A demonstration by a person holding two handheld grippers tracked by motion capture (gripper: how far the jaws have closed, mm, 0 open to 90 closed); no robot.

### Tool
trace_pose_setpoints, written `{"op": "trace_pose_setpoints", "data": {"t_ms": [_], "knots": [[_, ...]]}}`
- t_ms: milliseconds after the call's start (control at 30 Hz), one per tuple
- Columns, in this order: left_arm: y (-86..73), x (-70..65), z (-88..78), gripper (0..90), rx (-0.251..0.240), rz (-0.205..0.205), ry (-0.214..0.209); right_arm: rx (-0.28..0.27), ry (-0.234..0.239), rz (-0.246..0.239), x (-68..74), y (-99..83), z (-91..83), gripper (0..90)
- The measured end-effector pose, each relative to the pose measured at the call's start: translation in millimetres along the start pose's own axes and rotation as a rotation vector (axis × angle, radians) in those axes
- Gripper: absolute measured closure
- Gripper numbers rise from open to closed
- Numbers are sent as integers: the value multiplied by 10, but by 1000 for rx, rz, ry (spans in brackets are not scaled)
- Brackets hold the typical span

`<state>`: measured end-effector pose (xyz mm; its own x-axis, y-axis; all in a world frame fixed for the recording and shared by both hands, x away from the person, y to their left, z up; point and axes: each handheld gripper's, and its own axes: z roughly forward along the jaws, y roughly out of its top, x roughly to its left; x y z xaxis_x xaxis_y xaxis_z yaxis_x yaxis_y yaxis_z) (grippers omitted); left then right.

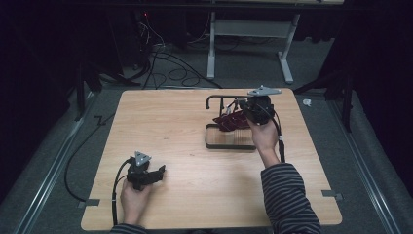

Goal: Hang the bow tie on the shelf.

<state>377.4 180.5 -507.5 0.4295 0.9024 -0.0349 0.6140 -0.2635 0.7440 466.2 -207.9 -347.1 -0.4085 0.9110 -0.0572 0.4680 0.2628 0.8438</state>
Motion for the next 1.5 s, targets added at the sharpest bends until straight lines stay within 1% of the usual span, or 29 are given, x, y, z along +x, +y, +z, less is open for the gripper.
{"op": "trace_pose_setpoints", "data": {"t_ms": [267, 367, 567, 600, 800, 900, 1100, 1267, 1500], "knots": [[0, 1, 0, 275, -1, -2, -1, -10, 13, -2, 11, 3, -46, 859], [0, 1, 0, 275, -1, -2, -1, -16, 25, -7, 7, 2, -96, 827], [0, 2, 0, 275, -1, -2, -1, -20, 39, -17, 9, -4, -173, 793], [0, 3, -1, 275, 0, -2, -2, -22, 46, -15, 7, -10, -187, 786], [0, 3, 0, 275, -1, -2, -1, -18, 50, -16, -13, -64, -269, 753], [0, 2, 0, 275, -1, -2, -1, -24, 57, -15, -37, -102, -328, 738], [0, 2, 0, 275, -1, 0, 0, -29, 66, 1, -86, -173, -407, 718], [0, 0, 0, 275, -1, -1, 0, -20, 68, 13, -122, -238, -434, 710], [0, -1, 1, 275, -1, 1, 1, -20, 83, 38, -180, -326, -493, 685]]}}
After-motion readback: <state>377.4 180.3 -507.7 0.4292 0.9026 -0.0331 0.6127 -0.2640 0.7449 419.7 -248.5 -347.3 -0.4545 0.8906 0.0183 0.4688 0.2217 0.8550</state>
